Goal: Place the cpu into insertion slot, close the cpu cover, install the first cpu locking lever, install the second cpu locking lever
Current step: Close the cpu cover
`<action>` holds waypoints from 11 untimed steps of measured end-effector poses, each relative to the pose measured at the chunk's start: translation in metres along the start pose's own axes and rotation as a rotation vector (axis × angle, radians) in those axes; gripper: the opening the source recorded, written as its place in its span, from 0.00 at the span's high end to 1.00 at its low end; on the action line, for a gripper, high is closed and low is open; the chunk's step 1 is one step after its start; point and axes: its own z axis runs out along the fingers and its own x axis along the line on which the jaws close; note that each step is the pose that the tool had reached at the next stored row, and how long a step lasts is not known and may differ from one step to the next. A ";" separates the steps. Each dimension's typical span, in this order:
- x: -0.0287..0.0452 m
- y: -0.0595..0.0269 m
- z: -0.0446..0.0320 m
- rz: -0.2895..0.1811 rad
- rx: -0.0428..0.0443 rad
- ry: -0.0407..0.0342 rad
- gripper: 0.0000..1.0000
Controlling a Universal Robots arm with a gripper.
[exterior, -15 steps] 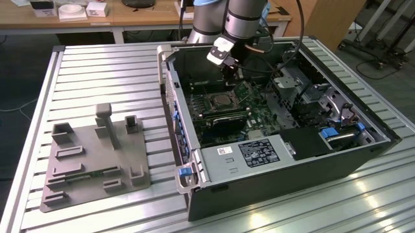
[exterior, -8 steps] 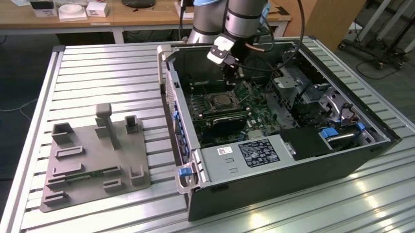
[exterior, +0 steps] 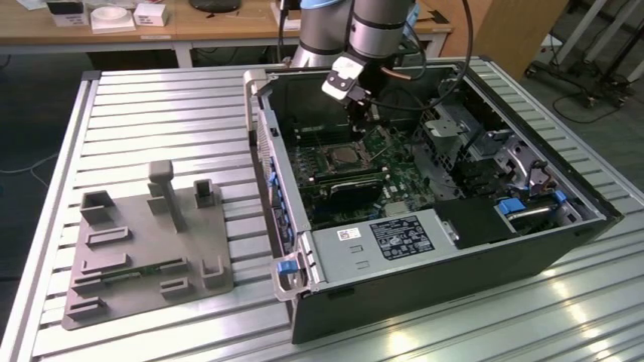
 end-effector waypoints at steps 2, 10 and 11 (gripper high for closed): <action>-0.0001 0.0010 0.0000 0.000 0.0001 -0.0001 0.90; -0.0004 0.0084 0.0002 0.000 0.0000 -0.0001 0.90; -0.0004 0.0085 0.0000 0.000 0.0001 -0.0001 0.90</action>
